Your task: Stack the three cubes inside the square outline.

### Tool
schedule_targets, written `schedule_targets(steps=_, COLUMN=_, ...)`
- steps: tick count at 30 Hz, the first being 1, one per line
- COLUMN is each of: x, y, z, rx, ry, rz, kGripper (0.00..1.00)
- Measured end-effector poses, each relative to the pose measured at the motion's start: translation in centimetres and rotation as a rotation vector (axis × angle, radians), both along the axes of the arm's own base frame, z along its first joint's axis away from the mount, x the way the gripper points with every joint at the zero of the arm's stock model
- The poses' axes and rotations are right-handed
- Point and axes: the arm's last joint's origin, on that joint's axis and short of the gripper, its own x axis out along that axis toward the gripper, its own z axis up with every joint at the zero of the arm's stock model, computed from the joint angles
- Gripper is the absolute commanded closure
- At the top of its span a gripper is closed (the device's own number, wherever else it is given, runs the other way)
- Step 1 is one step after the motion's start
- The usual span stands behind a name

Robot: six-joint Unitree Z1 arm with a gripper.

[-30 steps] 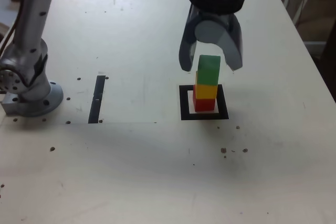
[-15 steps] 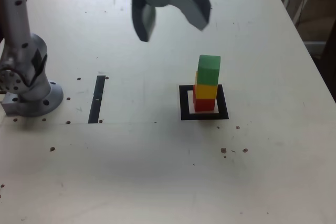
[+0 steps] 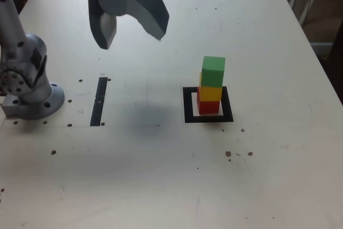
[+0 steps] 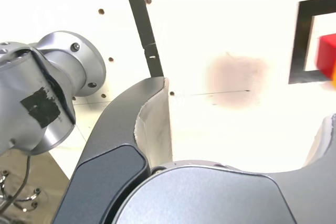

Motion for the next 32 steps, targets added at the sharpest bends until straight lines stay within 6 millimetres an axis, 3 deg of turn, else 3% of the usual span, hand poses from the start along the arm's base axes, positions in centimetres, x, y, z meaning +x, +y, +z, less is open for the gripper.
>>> schedule_targets(steps=20, x=-0.9, y=1.9, z=-8.3, rx=-0.016, ry=0.047, rz=0.138, kGripper=0.01)
schedule_targets(steps=25, x=-1.3, y=1.8, z=-9.1, rx=-0.031, ry=0.085, rz=0.123, kGripper=0.01)
schedule_targets(steps=32, x=-3.4, y=1.5, z=-10.5, rx=-0.034, ry=0.160, rz=0.113, kGripper=0.00)
